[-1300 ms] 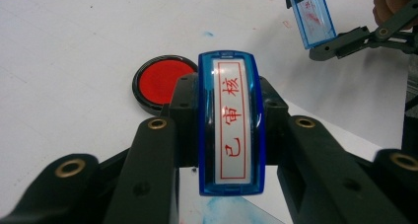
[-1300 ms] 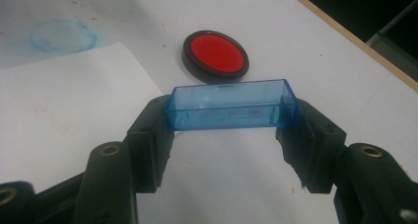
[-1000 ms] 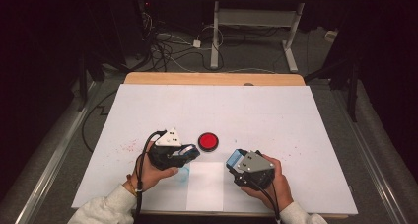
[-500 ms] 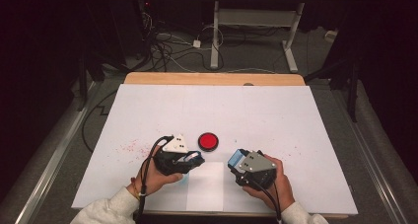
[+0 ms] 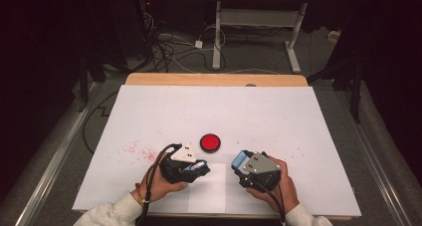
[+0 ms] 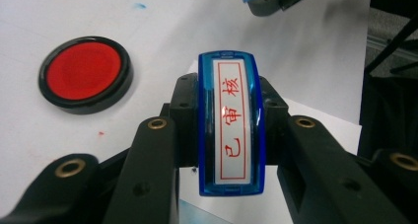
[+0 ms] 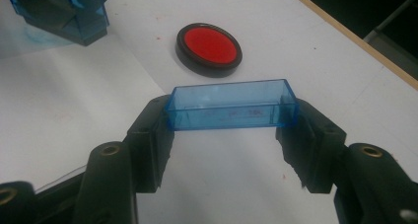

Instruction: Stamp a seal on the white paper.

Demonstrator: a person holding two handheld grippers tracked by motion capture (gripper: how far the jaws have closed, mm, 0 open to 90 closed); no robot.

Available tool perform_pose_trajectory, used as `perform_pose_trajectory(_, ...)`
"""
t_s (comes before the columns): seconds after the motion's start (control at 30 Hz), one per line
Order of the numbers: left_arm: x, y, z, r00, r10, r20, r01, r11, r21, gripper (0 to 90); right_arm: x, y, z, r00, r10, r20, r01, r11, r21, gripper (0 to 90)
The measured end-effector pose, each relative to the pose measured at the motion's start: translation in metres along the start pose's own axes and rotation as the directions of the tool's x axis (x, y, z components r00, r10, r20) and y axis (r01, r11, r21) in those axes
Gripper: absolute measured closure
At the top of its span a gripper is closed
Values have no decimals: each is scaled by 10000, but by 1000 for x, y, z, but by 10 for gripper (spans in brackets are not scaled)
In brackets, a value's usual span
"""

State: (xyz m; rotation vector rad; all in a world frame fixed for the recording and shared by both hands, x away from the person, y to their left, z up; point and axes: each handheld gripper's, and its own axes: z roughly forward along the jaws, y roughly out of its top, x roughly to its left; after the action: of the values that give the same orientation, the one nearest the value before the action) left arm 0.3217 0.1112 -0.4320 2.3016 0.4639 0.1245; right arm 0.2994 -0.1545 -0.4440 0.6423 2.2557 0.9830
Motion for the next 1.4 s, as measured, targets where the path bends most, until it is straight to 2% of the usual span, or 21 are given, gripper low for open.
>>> perform_pose_trajectory(0.3,-9,-2,14,9987,409,293,-425,9977,537,677,-1,-1,0,10000,-17,21,16,10000,52,409)
perform_pose_trajectory(0.5,-9,-3,18,9981,473,398,-498,9966,653,677,-1,-1,0,10000,5,16,-5,10000,57,408)
perform_pose_trajectory(0.67,-11,-2,18,9975,613,349,-635,9959,649,677,-1,-1,-1,10000,-16,18,16,10000,68,408)
perform_pose_trajectory(0.87,-13,-4,25,9964,769,348,-798,9924,931,677,0,-2,0,10000,-28,3,28,10000,94,409)
perform_pose_trajectory(1.03,-13,-8,34,9966,774,291,-803,9900,1164,677,0,-2,0,10000,-85,-35,86,9999,116,408)
perform_pose_trajectory(1.17,-15,-9,37,9968,782,152,-794,9906,1113,677,0,-2,0,10000,-90,6,90,9999,118,408)
perform_pose_trajectory(1.4,-14,-10,37,9971,730,228,-750,9913,1082,678,0,-2,-1,9999,-136,14,135,9999,108,408)
